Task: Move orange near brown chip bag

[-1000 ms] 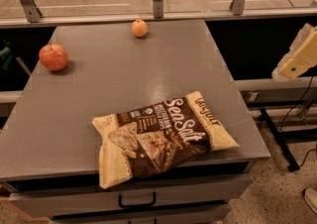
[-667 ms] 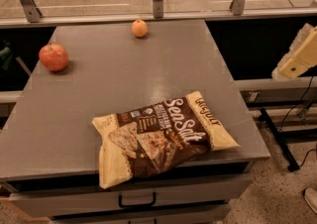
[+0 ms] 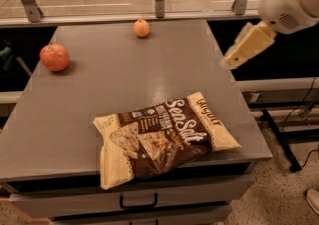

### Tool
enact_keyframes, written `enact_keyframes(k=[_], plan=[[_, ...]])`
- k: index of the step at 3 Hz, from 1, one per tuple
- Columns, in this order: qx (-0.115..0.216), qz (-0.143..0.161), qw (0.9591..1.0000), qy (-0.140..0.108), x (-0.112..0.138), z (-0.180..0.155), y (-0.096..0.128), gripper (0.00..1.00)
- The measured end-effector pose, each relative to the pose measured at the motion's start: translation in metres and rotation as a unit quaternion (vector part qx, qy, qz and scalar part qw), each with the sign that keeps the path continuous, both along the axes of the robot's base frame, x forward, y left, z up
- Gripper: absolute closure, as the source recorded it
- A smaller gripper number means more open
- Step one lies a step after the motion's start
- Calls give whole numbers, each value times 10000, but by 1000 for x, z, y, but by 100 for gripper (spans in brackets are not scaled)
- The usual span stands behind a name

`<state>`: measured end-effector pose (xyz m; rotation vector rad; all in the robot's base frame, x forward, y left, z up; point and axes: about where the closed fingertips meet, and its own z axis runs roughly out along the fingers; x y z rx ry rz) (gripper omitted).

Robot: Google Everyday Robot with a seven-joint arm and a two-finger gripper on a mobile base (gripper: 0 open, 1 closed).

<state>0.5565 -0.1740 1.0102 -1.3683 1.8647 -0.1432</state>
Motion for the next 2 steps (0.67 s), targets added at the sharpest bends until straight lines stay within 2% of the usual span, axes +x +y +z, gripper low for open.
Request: enact_keyframes(k=[1, 2], plan=[[574, 117, 9981, -196, 59, -14, 52, 0], [982, 107, 9947, -286, 96, -21, 94, 0]])
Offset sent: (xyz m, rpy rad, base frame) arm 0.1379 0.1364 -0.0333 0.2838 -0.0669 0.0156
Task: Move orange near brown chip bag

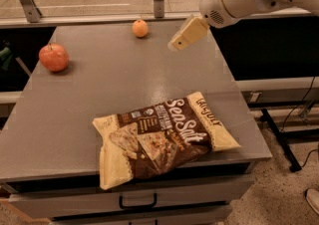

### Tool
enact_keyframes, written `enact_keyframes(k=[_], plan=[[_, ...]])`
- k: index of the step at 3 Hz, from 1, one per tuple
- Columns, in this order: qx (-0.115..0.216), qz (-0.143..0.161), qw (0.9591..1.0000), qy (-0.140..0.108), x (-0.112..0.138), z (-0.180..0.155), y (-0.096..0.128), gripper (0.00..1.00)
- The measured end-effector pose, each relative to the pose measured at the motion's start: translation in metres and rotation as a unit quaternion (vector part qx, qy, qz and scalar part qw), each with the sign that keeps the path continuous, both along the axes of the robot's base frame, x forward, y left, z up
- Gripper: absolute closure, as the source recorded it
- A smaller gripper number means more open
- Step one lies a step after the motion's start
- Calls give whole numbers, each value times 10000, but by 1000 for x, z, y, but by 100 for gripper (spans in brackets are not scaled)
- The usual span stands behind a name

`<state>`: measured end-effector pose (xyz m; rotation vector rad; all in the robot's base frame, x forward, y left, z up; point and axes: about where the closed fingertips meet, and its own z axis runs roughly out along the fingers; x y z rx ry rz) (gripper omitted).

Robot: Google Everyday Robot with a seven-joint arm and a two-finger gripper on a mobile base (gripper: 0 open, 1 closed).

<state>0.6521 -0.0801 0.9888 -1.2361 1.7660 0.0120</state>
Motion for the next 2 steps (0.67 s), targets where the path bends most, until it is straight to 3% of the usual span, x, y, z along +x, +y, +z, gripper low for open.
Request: enact_keyframes(k=[1, 2], plan=[[0, 0, 10000, 0, 0, 0, 0, 0], [307, -134, 9994, 0, 24, -15, 17, 0]])
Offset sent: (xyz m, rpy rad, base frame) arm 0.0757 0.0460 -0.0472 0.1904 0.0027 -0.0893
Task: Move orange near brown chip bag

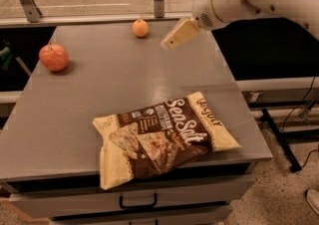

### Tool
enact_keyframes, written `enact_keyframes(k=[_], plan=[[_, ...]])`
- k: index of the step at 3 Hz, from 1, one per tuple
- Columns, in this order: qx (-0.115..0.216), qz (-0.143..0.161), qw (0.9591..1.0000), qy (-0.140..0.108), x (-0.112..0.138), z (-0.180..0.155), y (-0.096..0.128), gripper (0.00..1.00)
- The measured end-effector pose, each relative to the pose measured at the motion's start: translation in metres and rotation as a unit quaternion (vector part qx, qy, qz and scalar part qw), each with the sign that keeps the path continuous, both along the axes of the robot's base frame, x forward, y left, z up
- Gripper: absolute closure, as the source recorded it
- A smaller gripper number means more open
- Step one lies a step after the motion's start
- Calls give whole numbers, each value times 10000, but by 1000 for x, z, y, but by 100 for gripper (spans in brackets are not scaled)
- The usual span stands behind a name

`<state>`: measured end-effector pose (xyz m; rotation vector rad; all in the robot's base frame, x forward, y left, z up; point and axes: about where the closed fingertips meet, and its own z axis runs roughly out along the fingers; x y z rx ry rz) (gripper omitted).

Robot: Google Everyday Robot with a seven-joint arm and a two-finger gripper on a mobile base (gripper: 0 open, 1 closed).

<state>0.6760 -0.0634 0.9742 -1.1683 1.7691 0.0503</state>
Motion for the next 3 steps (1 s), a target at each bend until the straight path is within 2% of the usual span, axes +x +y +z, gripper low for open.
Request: enact_keyframes(k=[1, 2, 3], plan=[[598, -39, 9982, 63, 46, -24, 39, 0], [1139, -34, 9932, 231, 94, -51, 78, 0], [1412, -47, 9892, 377, 133, -77, 101, 0]])
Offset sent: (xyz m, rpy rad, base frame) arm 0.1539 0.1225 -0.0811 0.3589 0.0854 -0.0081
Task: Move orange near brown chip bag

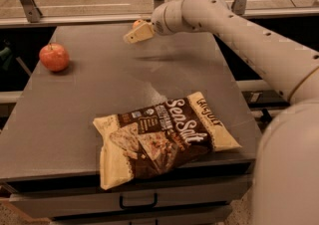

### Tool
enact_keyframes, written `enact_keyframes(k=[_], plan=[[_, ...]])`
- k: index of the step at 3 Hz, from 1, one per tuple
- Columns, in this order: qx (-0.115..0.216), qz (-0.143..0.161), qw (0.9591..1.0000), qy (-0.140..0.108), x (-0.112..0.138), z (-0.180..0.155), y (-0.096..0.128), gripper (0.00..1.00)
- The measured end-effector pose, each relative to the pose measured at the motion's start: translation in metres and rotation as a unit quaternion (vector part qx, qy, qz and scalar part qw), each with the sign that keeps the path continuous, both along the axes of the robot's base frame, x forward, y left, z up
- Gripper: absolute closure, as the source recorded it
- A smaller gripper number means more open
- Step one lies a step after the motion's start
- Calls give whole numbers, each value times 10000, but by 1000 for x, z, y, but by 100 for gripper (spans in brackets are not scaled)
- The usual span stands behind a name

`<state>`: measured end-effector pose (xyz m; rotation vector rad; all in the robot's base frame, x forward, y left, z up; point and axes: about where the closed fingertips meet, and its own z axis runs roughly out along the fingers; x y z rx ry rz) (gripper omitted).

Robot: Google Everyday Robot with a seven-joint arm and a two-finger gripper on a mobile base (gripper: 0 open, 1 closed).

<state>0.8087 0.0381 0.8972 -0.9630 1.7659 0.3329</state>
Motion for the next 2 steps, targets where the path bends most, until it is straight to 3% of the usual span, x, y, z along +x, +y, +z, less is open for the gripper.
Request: enact_keyframes(k=[1, 2], plan=[[191, -78, 9996, 184, 29, -25, 9, 0], [314, -144, 9987, 365, 47, -44, 14, 18]])
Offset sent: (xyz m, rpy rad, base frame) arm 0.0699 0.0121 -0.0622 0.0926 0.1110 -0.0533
